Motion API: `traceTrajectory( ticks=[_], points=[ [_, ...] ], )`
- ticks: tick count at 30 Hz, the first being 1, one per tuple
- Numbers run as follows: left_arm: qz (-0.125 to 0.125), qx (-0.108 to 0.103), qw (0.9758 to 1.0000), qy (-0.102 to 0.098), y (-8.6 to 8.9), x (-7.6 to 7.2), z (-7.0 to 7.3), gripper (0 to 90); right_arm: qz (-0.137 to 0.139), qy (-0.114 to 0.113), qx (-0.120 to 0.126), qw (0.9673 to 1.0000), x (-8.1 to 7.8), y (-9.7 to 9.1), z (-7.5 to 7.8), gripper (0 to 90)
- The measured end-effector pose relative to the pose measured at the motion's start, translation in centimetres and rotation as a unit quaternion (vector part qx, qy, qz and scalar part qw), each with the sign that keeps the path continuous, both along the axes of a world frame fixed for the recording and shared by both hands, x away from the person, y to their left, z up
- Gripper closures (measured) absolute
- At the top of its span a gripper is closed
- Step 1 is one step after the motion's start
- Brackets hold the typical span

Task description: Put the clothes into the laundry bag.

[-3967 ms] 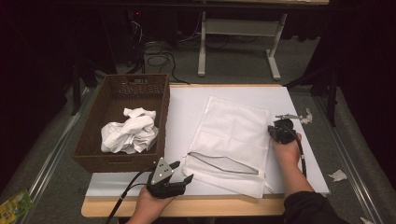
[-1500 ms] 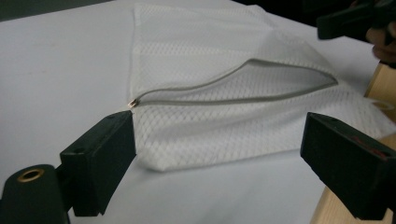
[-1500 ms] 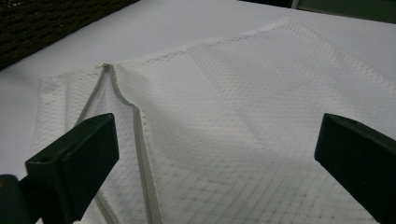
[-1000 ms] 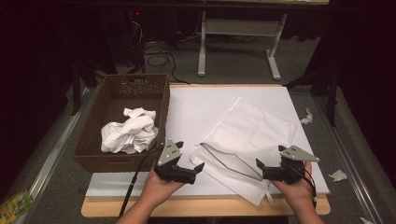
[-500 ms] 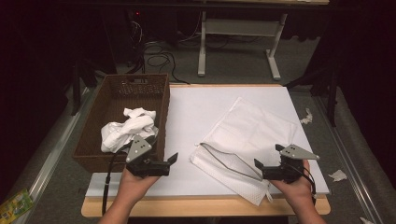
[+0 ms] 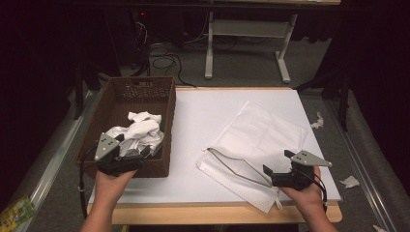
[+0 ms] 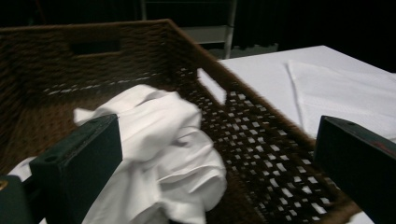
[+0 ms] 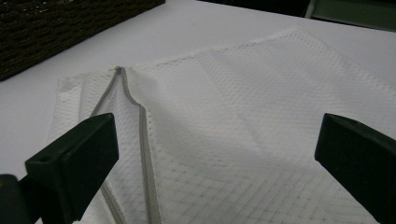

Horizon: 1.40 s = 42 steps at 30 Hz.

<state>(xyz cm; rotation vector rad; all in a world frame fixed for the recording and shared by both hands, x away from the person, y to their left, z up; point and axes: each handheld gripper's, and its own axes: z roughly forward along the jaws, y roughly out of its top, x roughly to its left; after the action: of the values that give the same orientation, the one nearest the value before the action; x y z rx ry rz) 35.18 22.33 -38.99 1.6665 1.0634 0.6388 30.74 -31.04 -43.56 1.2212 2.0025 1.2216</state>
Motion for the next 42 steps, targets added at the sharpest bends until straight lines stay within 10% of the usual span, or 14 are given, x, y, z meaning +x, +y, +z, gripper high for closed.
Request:
traceTrajectory(
  ticks=[24,32,36,42],
  points=[
    [0.043,-0.013,0.9989,-0.015,1.7,-0.3,0.0,8.1,0.014,0.004,-0.01,0.9998,0.0,0.8,0.0,0.3],
    [0.03,-0.023,0.9991,0.017,0.6,0.7,1.7,8.2,0.02,0.007,0.008,0.9997,0.2,0.4,-0.2,0.3],
    [0.024,0.031,0.9986,0.036,-1.2,1.8,3.0,9.2,0.033,0.011,0.019,0.9992,0.2,0.4,-0.1,0.3],
    [0.026,0.09,0.991,0.096,-2.3,4.5,3.6,9.3,0.047,0.009,0.019,0.9987,0.1,0.8,0.1,0.3]
  ],
)
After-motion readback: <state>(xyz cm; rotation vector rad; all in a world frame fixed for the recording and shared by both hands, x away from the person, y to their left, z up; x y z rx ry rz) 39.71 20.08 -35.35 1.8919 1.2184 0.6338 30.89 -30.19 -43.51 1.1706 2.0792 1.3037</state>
